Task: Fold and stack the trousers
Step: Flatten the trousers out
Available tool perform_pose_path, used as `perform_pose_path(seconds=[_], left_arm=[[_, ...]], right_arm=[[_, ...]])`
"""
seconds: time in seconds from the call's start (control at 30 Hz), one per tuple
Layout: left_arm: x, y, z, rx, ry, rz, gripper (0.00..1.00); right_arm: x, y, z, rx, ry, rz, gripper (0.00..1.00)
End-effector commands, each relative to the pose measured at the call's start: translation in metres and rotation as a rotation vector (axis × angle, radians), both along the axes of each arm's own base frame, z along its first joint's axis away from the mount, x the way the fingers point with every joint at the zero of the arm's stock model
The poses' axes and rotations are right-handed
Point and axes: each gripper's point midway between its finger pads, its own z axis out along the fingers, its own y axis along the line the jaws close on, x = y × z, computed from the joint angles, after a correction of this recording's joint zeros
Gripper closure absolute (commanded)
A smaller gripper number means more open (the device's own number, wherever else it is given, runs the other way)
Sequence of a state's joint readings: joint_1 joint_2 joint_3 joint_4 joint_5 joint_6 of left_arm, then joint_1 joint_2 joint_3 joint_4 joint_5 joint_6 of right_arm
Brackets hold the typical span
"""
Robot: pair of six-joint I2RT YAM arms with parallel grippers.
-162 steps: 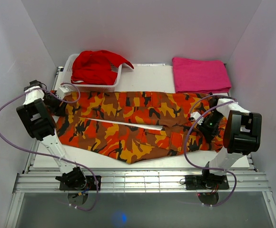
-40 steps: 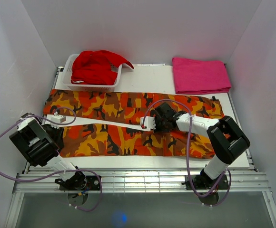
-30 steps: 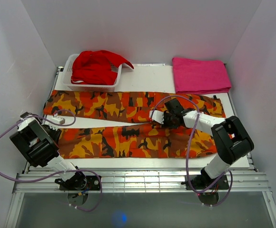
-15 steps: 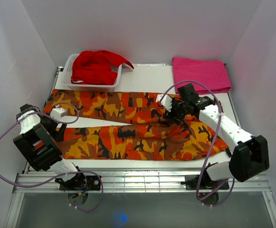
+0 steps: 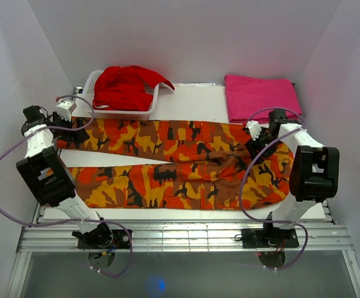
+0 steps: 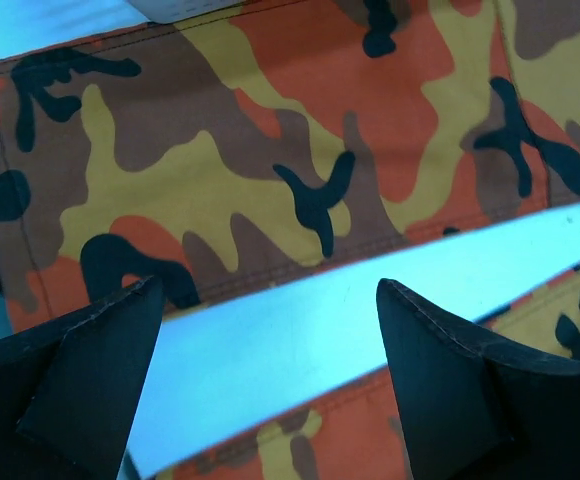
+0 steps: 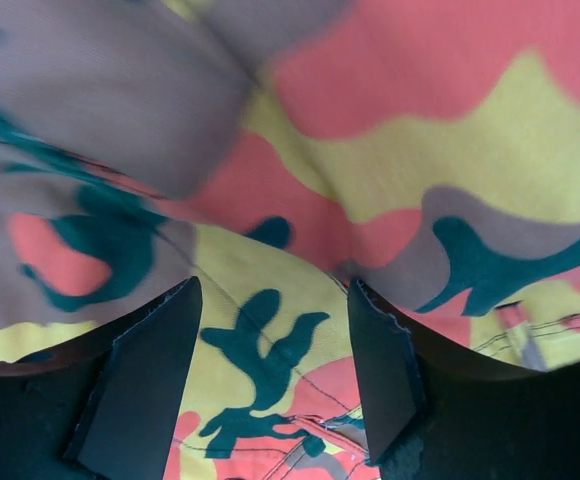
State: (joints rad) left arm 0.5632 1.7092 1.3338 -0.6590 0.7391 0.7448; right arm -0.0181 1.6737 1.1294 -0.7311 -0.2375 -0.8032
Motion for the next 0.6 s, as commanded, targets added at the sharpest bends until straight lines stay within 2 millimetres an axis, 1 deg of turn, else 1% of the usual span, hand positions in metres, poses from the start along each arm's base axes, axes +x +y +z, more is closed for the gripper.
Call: perform_pose_path(seconds=[0.0,0.03,0.07,0.1,0.13,0.17,0.2,0.27,0.3,0.33,0.37,0.4,0.43,0.47,0.5,0.53,0.57], left_arm=[[0.03,-0.009,-0.017,-0.039,0.053,0.07,0.02],[0.034,-0.011,-0.034,-0.009,0.085,0.063,0.02],[0.031,-0.018,-0.049,-0.003,0.111,0.042,0.02],[0.034,-0.018,-0.058,0.029,0.098,0.042,0.02],[0.034,-0.02,-0.067,0.039,0.095,0.056,0.02],[0.033,-0.023,-0.084,0.071,0.115,0.082,0.02],[0.03,-0.029,-0.098,0.105,0.142,0.077,0.02],[0.018,-0.033,-0.122,0.146,0.203,0.075,0.02],[0.002,-0.039,-0.135,0.157,0.25,0.054,0.06],[-0.01,-0.045,-0.141,0.178,0.277,0.026,0.08],[-0.02,-0.048,-0.143,0.181,0.295,0.009,0.08],[-0.034,-0.053,-0.145,0.201,0.306,-0.017,0.09],[-0.053,-0.057,-0.145,0.221,0.314,-0.05,0.09],[-0.064,-0.062,-0.141,0.219,0.327,-0.069,0.09],[-0.067,-0.068,-0.13,0.204,0.305,-0.097,0.09],[-0.068,-0.075,-0.115,0.186,0.267,-0.117,0.08],[-0.065,-0.081,-0.096,0.172,0.217,-0.136,0.06]], right_arm=[[-0.009,-0.024,-0.016,-0.027,0.053,-0.052,0.35],[-0.009,-0.036,-0.022,-0.045,0.052,-0.058,0.35],[-0.015,-0.05,-0.03,-0.07,0.075,-0.083,0.35],[-0.018,-0.064,-0.037,-0.09,0.082,-0.093,0.36],[-0.021,-0.075,-0.043,-0.104,0.094,-0.108,0.37],[-0.027,-0.086,-0.048,-0.121,0.107,-0.119,0.38],[-0.034,-0.092,-0.053,-0.136,0.12,-0.121,0.39],[-0.039,-0.104,-0.054,-0.169,0.116,-0.134,0.42],[-0.04,-0.111,-0.054,-0.179,0.116,-0.153,0.42],[-0.039,-0.122,-0.052,-0.182,0.112,-0.186,0.43],[-0.036,-0.125,-0.048,-0.183,0.102,-0.195,0.44],[-0.033,-0.127,-0.043,-0.174,0.091,-0.205,0.44],[-0.027,-0.12,-0.029,-0.128,0.061,-0.202,0.44],[-0.021,-0.111,-0.015,-0.077,0.029,-0.199,0.44],[-0.013,-0.106,0.002,-0.044,-0.017,-0.204,0.44],[-0.003,-0.102,0.025,-0.021,-0.086,-0.206,0.43],[0.007,-0.102,0.043,-0.014,-0.144,-0.214,0.42]])
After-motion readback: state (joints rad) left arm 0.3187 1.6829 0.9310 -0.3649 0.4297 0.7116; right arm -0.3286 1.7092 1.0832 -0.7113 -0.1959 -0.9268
